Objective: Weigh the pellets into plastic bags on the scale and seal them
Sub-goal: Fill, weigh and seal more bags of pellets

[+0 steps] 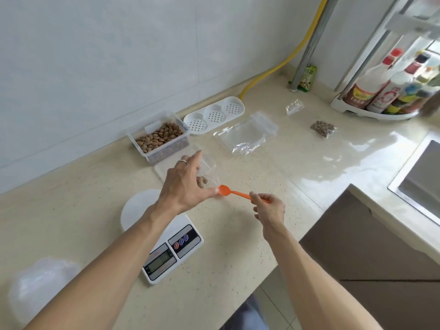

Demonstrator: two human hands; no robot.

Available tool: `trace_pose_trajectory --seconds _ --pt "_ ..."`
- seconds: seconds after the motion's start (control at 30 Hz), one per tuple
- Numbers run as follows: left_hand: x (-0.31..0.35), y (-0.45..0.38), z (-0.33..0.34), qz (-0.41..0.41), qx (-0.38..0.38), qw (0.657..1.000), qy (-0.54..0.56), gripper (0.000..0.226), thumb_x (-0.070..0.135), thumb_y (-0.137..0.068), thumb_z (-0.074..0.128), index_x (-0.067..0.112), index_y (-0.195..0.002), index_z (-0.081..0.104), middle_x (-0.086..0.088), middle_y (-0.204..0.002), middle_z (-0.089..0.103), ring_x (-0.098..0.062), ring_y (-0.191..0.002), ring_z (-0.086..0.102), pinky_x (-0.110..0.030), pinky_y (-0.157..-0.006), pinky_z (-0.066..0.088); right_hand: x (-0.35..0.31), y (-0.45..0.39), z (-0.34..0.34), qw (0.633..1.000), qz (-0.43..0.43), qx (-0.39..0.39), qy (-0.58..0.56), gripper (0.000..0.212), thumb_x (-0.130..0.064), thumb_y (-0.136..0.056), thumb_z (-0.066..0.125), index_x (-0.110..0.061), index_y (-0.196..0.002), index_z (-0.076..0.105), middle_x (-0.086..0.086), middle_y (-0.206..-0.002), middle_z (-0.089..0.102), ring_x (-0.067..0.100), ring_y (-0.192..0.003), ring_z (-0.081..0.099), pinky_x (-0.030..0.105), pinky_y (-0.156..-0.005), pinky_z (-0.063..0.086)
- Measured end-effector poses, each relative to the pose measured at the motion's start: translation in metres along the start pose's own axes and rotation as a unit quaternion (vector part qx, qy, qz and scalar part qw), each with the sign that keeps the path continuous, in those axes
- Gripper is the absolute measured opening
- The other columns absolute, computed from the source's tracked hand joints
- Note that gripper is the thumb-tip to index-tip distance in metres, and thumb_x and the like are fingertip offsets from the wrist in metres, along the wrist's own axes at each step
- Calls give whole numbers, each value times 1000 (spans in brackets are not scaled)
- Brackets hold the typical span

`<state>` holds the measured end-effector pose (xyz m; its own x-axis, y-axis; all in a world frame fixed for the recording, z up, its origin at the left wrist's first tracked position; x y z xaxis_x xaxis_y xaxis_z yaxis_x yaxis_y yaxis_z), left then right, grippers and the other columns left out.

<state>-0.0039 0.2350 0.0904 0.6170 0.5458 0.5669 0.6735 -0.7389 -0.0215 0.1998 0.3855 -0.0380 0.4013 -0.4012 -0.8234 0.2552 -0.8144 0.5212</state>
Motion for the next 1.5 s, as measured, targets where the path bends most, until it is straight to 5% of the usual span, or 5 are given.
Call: trace_pose_trajectory --seconds 0.23,0.7,0.87,1.27,1.5 --pt "10 10 0 14 -18 1000 -8 105 48 -65 81 17 -149 27 2 -108 48 -17 -101 49 -46 -96 45 -34 13 -14 974 -67 74 202 25 -52 -91 54 -27 -88 59 -5 -108 68 24 -113 55 48 -104 36" --pt "5 21 -21 -2 -18 985 171 124 60 -50 86 38 -150 15 14 -115 47 1 -108 47 -15 -76 42 -183 87 94 890 -335 -204 234 16 -11 -93 60 -19 -81 68 -2 -75 68 16 -69 68 34 -66 58" --pt "-48 28 -28 -77 -15 978 191 29 29 -85 71 27 -111 58 8 -100 64 -7 -105 60 -29 -94 47 -203 109 115 873 -368 -262 185 14 -7 -97 53 -9 -88 64 -3 -77 70 5 -63 63 20 -58 52" --pt "-122 43 -60 -159 13 973 169 13 12 -86 67 21 -77 66 3 -67 69 -5 -59 64 -19 -55 48 -146 72 162 893 -259 -289 230 9 -9 -99 54 -10 -98 63 10 -86 72 19 -70 68 30 -65 57" --pt "-159 38 -48 -207 -12 971 119 19 9 -90 56 25 -89 65 4 -79 70 -5 -72 67 -24 -70 55 -85 37 183 927 -139 -280 206 8 -10 -98 57 -6 -97 64 13 -87 72 21 -65 69 28 -60 58"
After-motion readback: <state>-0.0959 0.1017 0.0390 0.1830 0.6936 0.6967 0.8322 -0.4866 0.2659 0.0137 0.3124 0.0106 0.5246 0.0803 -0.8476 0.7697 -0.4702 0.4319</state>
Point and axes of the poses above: each hand's wrist, its own y-axis away from the middle knuckle, its own z-axis out of the palm, x = y × z, the point moved 10 cm from there along -y, towards the middle knuckle
